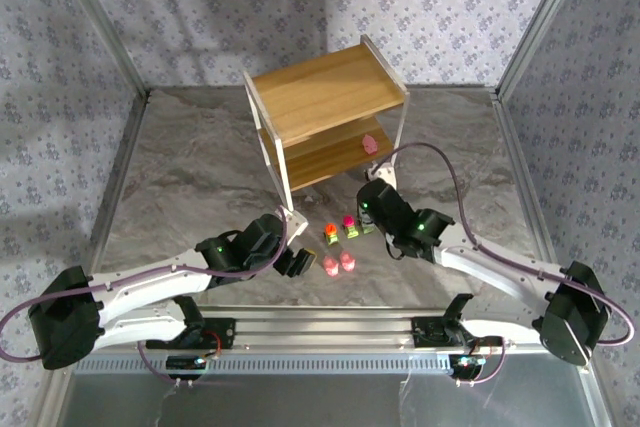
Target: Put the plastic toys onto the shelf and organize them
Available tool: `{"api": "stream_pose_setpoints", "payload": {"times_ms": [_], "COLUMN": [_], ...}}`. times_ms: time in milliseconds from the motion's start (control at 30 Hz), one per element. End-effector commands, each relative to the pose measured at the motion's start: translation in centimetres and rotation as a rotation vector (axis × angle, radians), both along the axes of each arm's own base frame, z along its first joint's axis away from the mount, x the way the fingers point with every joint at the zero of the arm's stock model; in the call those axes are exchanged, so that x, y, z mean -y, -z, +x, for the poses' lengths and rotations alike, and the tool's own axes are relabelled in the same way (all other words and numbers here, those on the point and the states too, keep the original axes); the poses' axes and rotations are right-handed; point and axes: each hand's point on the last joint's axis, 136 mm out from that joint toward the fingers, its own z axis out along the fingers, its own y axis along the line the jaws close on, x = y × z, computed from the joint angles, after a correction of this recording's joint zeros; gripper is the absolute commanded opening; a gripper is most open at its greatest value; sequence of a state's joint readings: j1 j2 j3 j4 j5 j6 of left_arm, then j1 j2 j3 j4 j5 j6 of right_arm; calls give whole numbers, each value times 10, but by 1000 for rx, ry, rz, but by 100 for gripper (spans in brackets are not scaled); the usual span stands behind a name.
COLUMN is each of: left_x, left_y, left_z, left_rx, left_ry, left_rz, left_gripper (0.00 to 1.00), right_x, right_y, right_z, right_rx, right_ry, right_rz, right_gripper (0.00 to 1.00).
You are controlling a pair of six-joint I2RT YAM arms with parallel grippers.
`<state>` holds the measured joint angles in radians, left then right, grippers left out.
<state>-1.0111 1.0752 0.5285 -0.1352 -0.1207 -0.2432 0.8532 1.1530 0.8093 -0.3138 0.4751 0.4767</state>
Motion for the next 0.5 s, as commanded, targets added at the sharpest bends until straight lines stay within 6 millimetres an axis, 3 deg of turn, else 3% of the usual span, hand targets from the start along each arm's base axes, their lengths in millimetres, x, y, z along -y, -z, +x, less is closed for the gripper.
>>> {"api": "stream_pose_setpoints", "payload": {"times_ms": [0,467], "left_x": [5,5], "left_y": [-8,-9], "left_z": [1,1], "left_rx": [21,23], "left_ry": [16,16], "left_rz": [-3,-2], "left_gripper": [86,85], "right_x": [-9,-20], "right_y": [-18,-39], "right_z": [13,49], "right_rx": [37,71], "right_ry": [-29,-48], "right_rz": [16,29], "right_gripper": [31,31]}}
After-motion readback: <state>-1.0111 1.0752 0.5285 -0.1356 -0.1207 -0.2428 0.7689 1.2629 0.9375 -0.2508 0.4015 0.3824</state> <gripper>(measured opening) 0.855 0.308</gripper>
